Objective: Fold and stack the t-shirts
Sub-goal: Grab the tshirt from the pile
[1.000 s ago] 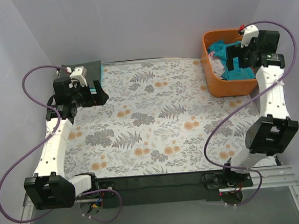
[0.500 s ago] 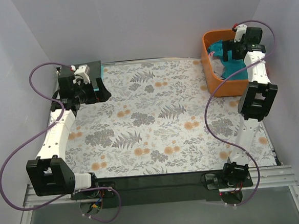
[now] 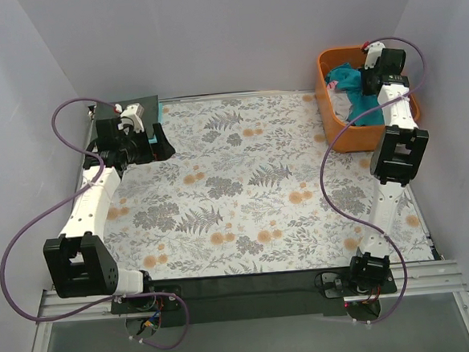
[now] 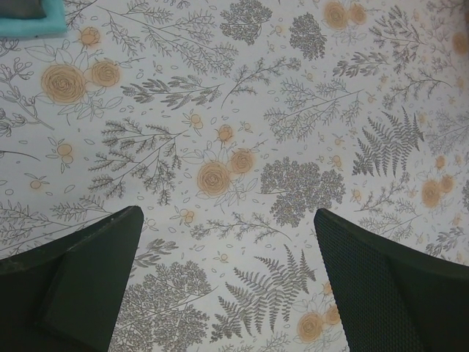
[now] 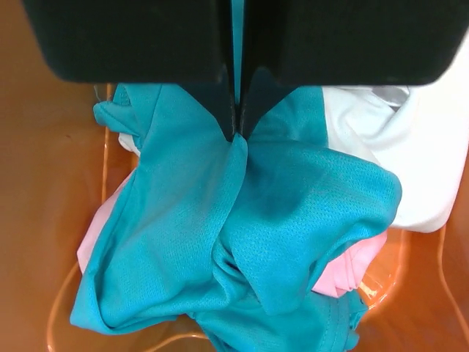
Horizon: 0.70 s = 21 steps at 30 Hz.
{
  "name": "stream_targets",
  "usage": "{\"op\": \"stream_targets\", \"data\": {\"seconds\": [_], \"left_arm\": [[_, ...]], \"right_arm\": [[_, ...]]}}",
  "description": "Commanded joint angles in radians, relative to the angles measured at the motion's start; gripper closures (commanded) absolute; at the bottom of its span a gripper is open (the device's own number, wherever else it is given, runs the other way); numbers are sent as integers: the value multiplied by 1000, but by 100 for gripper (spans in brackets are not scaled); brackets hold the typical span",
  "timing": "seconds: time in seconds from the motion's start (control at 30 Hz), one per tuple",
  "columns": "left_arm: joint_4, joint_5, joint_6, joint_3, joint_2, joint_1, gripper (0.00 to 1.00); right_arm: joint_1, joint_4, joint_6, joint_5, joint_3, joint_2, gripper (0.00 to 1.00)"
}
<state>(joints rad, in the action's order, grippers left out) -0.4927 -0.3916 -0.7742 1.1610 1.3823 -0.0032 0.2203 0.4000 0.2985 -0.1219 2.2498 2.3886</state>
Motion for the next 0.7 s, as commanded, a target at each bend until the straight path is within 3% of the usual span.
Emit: {"op": "stream_targets", "data": {"seconds": [0.0,0.37,0.67], "left_arm": [[-4,8,7,54,12,2,2],[0,-6,-3,48,-35,2,2],[11,-3,-45,35,-81,2,2]], "right_arm": [[-2,-82,-19,18,-4,-89,99],[-1,-156,-219,-70,-216,-512,99],[-1,-230,-349,-197,-205,-736,99]]}}
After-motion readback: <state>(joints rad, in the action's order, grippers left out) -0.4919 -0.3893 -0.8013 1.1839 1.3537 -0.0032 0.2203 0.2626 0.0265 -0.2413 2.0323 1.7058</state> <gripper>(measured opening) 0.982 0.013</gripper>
